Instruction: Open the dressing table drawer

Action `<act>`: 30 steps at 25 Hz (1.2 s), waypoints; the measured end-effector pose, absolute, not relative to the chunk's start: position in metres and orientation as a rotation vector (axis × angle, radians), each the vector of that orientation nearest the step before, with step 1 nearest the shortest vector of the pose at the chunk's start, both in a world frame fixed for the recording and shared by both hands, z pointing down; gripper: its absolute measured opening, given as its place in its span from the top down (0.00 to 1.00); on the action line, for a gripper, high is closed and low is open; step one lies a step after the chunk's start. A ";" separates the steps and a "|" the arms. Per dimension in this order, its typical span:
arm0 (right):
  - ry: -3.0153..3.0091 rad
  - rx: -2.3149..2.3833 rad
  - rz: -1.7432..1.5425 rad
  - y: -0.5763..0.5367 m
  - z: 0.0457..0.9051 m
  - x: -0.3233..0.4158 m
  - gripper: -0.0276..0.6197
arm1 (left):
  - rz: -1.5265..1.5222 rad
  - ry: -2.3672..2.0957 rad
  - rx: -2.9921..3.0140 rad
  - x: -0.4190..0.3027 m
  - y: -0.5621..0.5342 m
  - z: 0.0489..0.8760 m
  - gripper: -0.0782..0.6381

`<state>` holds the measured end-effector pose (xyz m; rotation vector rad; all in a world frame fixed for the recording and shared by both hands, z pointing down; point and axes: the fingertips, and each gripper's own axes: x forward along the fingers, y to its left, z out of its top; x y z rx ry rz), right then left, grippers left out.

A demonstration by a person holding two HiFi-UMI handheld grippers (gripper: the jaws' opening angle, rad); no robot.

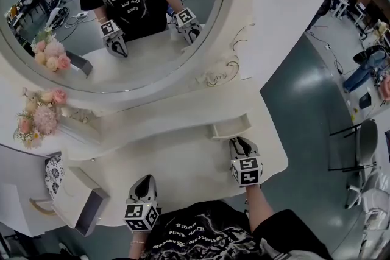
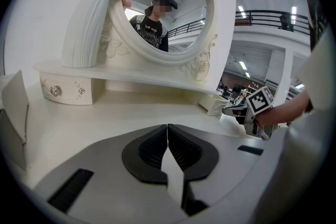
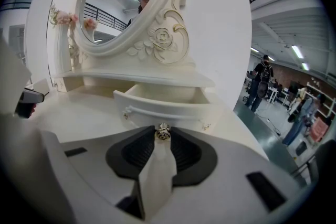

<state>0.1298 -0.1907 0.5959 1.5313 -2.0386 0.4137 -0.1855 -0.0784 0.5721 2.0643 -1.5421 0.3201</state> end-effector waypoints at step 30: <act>-2.206 1.700 0.531 -0.174 0.561 0.123 0.51 | 0.312 -1.552 2.067 -0.189 -0.079 0.573 0.87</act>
